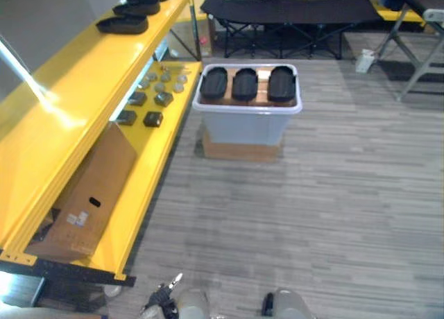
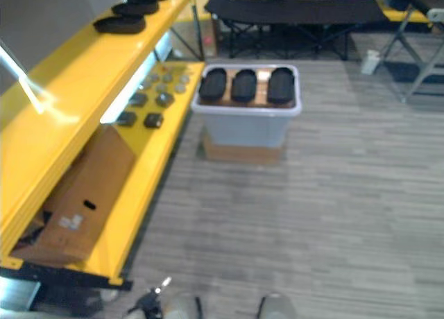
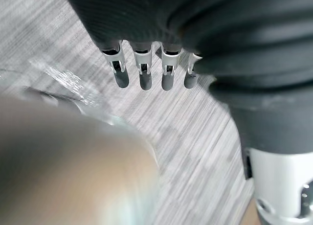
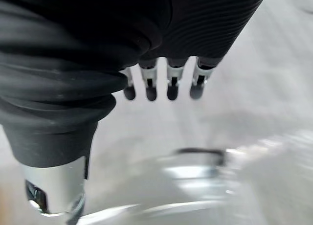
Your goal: Walk over and take plastic housings, then place them on the shelf
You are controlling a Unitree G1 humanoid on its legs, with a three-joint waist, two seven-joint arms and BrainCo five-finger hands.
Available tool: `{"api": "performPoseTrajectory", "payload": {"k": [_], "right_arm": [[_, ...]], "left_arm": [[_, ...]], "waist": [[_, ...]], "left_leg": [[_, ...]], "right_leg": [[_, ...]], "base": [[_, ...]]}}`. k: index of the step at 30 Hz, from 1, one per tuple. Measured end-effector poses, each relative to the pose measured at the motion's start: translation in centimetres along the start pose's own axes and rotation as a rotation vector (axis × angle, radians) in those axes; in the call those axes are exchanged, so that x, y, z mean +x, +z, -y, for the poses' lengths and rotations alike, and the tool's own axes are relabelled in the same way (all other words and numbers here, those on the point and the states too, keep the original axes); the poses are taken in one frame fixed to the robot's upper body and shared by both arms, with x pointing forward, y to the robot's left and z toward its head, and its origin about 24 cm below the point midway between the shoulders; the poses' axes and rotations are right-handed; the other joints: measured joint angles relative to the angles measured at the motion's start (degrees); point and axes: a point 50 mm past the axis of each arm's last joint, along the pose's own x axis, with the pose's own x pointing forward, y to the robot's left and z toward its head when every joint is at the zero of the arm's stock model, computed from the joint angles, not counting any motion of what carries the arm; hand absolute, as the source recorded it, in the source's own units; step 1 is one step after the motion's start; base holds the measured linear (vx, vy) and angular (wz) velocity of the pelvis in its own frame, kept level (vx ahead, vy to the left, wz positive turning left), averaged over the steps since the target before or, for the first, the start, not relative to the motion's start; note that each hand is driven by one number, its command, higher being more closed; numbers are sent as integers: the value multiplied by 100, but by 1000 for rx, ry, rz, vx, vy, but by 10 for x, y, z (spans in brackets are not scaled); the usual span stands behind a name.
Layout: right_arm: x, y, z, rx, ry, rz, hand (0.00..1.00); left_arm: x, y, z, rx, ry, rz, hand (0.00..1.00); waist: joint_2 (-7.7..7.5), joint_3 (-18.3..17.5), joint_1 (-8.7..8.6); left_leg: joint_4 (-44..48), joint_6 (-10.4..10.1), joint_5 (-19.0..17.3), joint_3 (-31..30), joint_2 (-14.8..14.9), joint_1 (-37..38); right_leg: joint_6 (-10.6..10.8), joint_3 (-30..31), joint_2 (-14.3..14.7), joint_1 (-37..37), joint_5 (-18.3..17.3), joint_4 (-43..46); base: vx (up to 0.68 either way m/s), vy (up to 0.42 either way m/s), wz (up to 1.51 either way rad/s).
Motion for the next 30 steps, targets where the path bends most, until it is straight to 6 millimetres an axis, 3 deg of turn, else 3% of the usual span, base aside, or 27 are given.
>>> {"api": "performPoseTrajectory", "payload": {"k": [1, 2, 3, 4, 5, 7, 9, 10, 11, 13, 14, 15, 16, 17, 18, 19, 21, 24, 25, 26, 27, 28, 29, 30], "right_arm": [[3, 23, -7, -4, 11, 94, 0], [4, 35, -10, -11, 13, 149, 0], [3, 60, -15, 0, 21, 252, 0], [1, 78, -26, 34, 48, 325, 0], [1, 84, -30, 59, 63, 340, 0], [2, 93, -34, 95, 75, 350, 0], [6, 76, -34, 87, 72, 269, 0], [8, 61, -33, 82, 67, 198, 0], [9, 37, -31, 75, 50, 89, 0], [6, 7, -25, 76, 25, -31, 0], [2, -10, -18, 87, 2, -100, 0], [1, -14, -15, 110, -12, -116, 0], [0, -19, -11, 116, -28, -137, 0], [-3, -29, -10, 126, -37, -181, 0], [-6, -37, -11, 140, -40, -213, 0], [-13, -52, -14, 175, -48, -258, 0], [-14, -53, -4, 168, -67, -268, 0], [-15, -55, -7, 203, -67, -270, 0], [-15, -56, -8, 201, -60, -278, 0], [-16, -57, -7, 201, -61, -278, 0], [-16, -58, -6, 197, -65, -282, 0], [-17, -59, -2, 185, -74, -282, 0], [-17, -60, 0, 175, -78, -281, 0], [-19, -62, 3, 153, -87, -275, 0]], "left_arm": [[-2, -7, -8, -4, 18, -15, 0], [-3, -13, -13, 3, 30, -29, 0], [-7, -29, -21, 2, 53, -74, 0], [-11, -40, -29, 2, 73, -104, 0], [-11, -41, -34, 5, 85, -105, 0], [-9, -32, -39, 28, 92, -85, 0], [-8, -26, -38, 64, 89, -64, 0], [-7, -21, -35, 73, 80, -51, 0], [-5, -14, -32, 87, 68, -23, 0], [-2, 1, -26, 85, 48, 38, 0], [1, 19, -7, 75, -14, 102, 0], [2, 25, 1, 65, -43, 122, 0], [2, 35, 16, 70, -106, 151, 0], [3, 46, 32, 89, -167, 177, 0], [3, 50, 38, 94, -189, 186, 0], [2, 53, 44, 99, -216, 200, 0], [-1, 40, 70, 75, -271, 157, 0], [-4, 27, 85, 97, -292, 96, 0], [-3, 23, 82, 141, -259, 73, 0], [-3, 23, 81, 144, -247, 68, 0], [-1, 24, 75, 139, -201, 59, 0], [1, 24, 66, 124, -164, 51, 0], [2, 23, 59, 125, -142, 44, 0], [3, 18, 46, 151, -96, 24, 0]], "waist": [[-123, 116, 102], [-152, 138, 178], [-196, 172, 339], [-350, 168, 449], [-451, 142, 479], [-666, 129, 547], [-760, 136, 545], [-778, 153, 531], [-732, 181, 450], [-628, 207, 375], [-461, 119, 274], [-392, 87, 232], [-316, 74, 140], [-407, 38, 45], [-418, 27, 8], [-538, -43, -12], [-215, -34, -39], [-172, -57, -89], [-219, -82, -86], [-230, -88, -88], [-275, -140, -93], [-201, -195, -89], [-155, -233, -92], [-55, -257, -123]], "left_leg": [[-785, 13, 240, 33, -112, 21], [-1210, 12, 442, 31, -139, 29], [-1502, 73, 1063, 90, -128, 46], [-1393, 252, 1078, 247, -212, 83], [-1310, 280, 939, 250, -278, 15], [-791, 439, 363, 237, -434, -171], [-605, 558, 48, 331, -528, 20], [-604, 634, -108, 363, -571, 260], [-669, 690, -258, 348, -575, 670], [-1045, 687, -282, 297, -563, 1213], [-1476, 598, -229, 192, -354, 1559], [-1620, 546, -199, 167, -264, 1639], [-1809, 486, -165, 154, -157, 1746], [-1857, 402, -195, 47, -141, 1853], [-1836, 298, -246, -2, -122, 1898], [-1758, 3, -428, -78, -128, 2025], [-1486, -84, -556, -148, 244, 2029], [-1587, -85, -512, -183, 318, 2299], [-1446, -87, -512, -252, 256, 2348], [-1326, -86, -512, -279, 234, 2310], [-431, -53, -493, -391, 237, 1979], [431, 56, -372, -463, 344, 1641], [820, -7, -201, -499, 429, 1492], [1353, -271, 266, -671, 535, 1313]], "right_leg": [[72, 112, -71, 78, -78, -6], [145, 147, -104, 100, -151, 21], [275, 279, -133, 150, -335, 151], [374, 422, -238, 188, -473, 192], [365, 440, -281, 185, -514, 147], [428, 469, -427, 257, -536, 195], [657, 513, -693, -8, -415, 1192], [835, 507, -881, -237, -173, 1951], [715, 409, -970, -349, -255, 2590], [462, 211, -870, -491, -425, 2532], [305, -45, -467, -761, -504, 1640], [301, -82, -298, -917, -478, 1216], [351, -49, -119, -1233, -123, 311], [308, -14, -125, -1391, 705, -620], [289, 15, -136, -1406, 1172, -955], [241, 105, -217, -1385, 2392, -1315], [37, -69, 55, -1304, 2017, -931], [100, -136, 40, -1272, 1399, -273], [170, -138, -55, -1310, 1041, 137], [176, -125, -102, -1335, 944, 271], [207, -127, -232, -1409, 532, 776], [200, -145, -213, -1405, 257, 1068], [205, -149, -189, -1382, 145, 1168], [160, -187, -80, -1163, 48, 1109]], "base": [[197, 85, -37], [217, 121, -50], [332, 180, -46], [367, 183, -32], [399, 171, -2], [532, 230, 14], [406, 184, -2], [387, 119, -7], [592, 116, -3], [496, -13, 7], [431, -74, 13], [473, -97, 18], [451, -144, 28], [391, -170, 41], [415, -246, 56], [319, -225, 37], [379, -219, 5], [244, -95, 18], [219, -83, 37], [180, -106, 35], [128, -110, 21], [118, -90, 12], [154, -40, -4], [219, -26, -8]]}}
